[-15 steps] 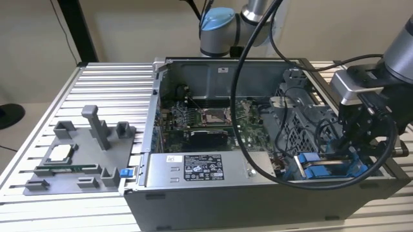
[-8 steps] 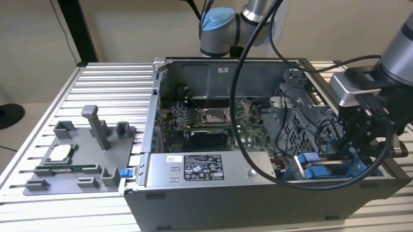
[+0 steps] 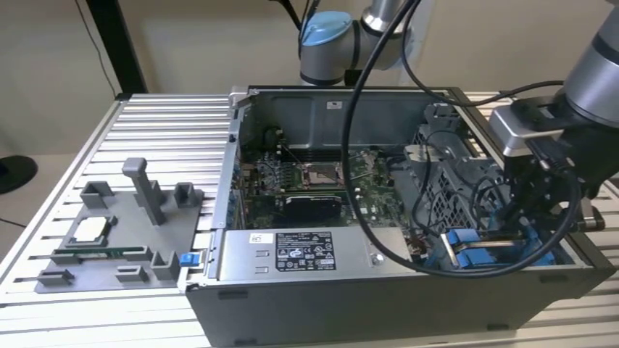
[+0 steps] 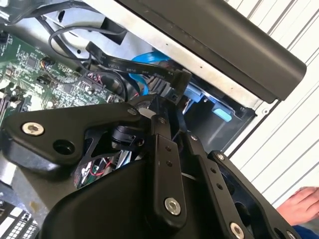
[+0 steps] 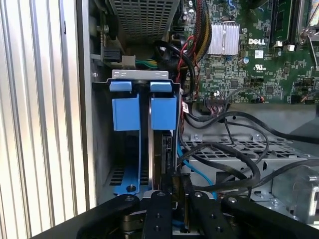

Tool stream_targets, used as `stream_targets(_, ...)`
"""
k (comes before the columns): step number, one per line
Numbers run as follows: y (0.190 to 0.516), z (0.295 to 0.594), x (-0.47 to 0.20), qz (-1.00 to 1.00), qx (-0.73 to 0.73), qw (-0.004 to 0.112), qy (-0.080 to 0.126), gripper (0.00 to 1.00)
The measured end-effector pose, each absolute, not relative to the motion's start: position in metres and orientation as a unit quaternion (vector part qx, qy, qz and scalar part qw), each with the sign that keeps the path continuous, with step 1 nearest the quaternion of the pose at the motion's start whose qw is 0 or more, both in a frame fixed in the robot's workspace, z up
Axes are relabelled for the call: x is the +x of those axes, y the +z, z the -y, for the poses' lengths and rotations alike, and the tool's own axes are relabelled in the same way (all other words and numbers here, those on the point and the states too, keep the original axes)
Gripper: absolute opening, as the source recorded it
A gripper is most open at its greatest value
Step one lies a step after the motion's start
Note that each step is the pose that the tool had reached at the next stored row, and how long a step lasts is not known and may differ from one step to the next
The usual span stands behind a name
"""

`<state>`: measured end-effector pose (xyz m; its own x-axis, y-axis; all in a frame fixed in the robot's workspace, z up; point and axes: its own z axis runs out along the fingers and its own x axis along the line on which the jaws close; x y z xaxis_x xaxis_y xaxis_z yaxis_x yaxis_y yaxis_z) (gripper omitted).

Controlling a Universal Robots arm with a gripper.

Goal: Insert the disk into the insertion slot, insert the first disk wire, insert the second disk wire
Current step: 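Insert the first disk wire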

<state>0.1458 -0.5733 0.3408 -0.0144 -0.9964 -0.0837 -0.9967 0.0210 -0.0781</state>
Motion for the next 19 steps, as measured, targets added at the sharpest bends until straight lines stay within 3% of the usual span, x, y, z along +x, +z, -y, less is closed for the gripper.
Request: stream_targets(19,0.34,0.5769,0.1403,-0.715,-0.696,0.066,-0.008,0.0)
